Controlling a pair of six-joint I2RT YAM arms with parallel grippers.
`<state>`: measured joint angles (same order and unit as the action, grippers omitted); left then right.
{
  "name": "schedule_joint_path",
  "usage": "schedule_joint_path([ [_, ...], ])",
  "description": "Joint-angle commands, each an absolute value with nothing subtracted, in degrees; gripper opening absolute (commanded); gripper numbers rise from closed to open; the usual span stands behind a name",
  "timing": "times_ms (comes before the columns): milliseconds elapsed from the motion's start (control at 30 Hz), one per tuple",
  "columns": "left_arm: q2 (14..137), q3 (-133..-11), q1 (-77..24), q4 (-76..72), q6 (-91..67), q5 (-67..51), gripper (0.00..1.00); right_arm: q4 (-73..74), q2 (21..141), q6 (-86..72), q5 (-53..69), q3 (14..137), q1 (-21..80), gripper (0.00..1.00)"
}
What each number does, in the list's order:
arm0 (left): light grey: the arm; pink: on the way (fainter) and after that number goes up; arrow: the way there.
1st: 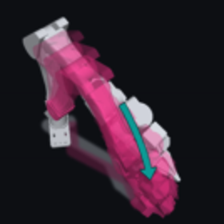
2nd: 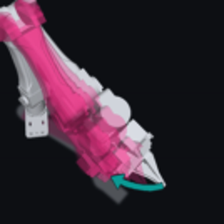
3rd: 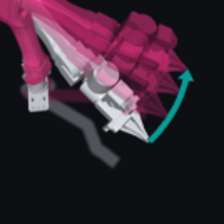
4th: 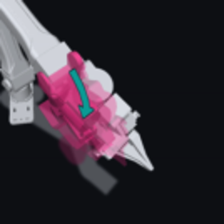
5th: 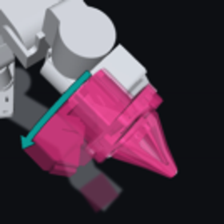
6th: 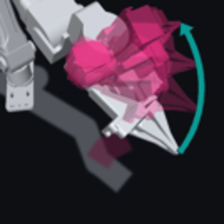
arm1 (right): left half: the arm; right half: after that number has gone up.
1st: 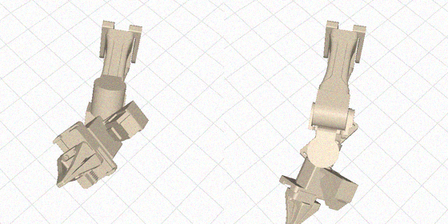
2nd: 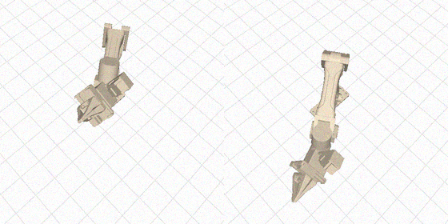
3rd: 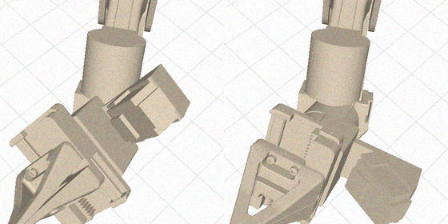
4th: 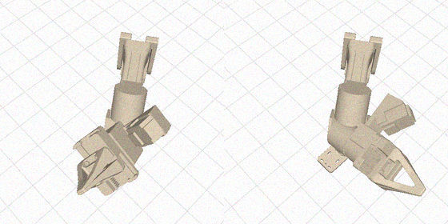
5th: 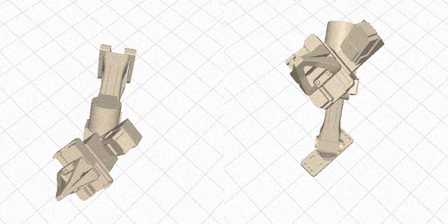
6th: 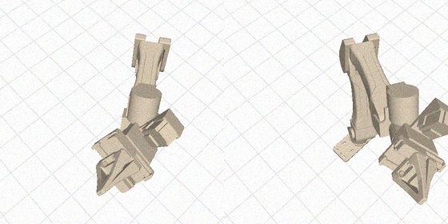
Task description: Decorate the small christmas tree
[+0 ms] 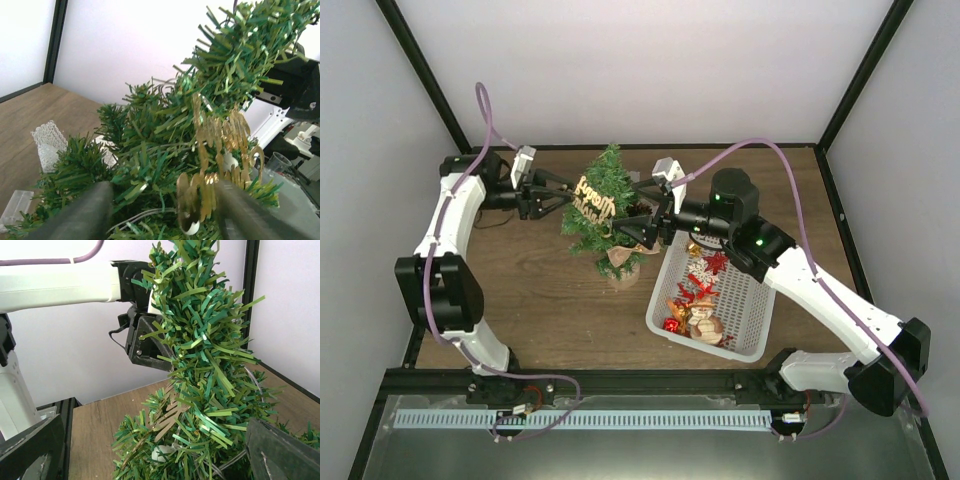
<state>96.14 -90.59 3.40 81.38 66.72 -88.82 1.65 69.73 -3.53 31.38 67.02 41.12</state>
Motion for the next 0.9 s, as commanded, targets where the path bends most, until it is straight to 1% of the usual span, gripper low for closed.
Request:
schedule_joint_path([
  [0, 98.05, -92.0, 3.93, 92.07, 79.46, -101.64, 0.77, 0.66, 68.52, -3.0, 30.48, 68.25, 41.48, 0.92],
  [33, 98.0, -91.79, 3.95, 92.03, 79.53, -101.51, 0.79, 0.62, 68.37, -3.02, 30.36, 68.21, 41.48, 0.92],
  [267, 97.25, -91.7, 5.62, 92.0, 80.07, -100.36, 0.81, 0.74, 67.84, -2.24, 28.94, 67.86, 41.5, 0.92],
  [433, 97.21, -91.76, 10.7, 91.98, 79.78, -99.22, 0.83, 0.26, 67.5, -2.24, 27.59, 67.35, 41.48, 0.94],
  [533, 97.04, -92.04, 13.67, 91.98, 79.61, -96.6, 0.82, 0.17, 67.3, -2.02, 26.7, 67.17, 41.5, 0.94],
  [600, 95.51, -92.26, 13.85, 92.02, 79.56, -93.53, 0.74, 0.01, 67.18, -1.91, 26.05, 66.96, 41.5, 0.94],
  [633, 94.59, -92.4, 13.76, 92.01, 79.13, -92.62, 0.66, -0.19, 67.12, -1.86, 25.89, 66.8, 41.49, 0.94],
  [667, 93.83, -92.75, 13.53, 92.01, 78.25, -92.0, 0.56, -0.32, 67.08, -1.91, 25.69, 66.49, 41.48, 0.94],
  [733, 92.29, -93.52, 12.67, 92.01, 76.66, -91.02, 0.33, -0.69, 67.17, -2.05, 25.55, 66.16, 41.47, 0.94],
  [767, 91.43, -93.59, 11.87, 92.02, 76.24, -90.31, 0.23, -0.86, 67.18, -2.15, 25.56, 66.04, 41.48, 0.94],
  [800, 90.42, -93.6, 10.81, 91.94, 75.94, -89.64, 0.15, -1.06, 67.16, -2.17, 25.57, 65.88, 41.48, 0.94],
  [867, 88.39, -93.32, 8.15, 91.03, 74.46, -88.41, 0.03, -1.46, 67.31, -2.43, 25.57, 65.57, 41.48, 0.94],
])
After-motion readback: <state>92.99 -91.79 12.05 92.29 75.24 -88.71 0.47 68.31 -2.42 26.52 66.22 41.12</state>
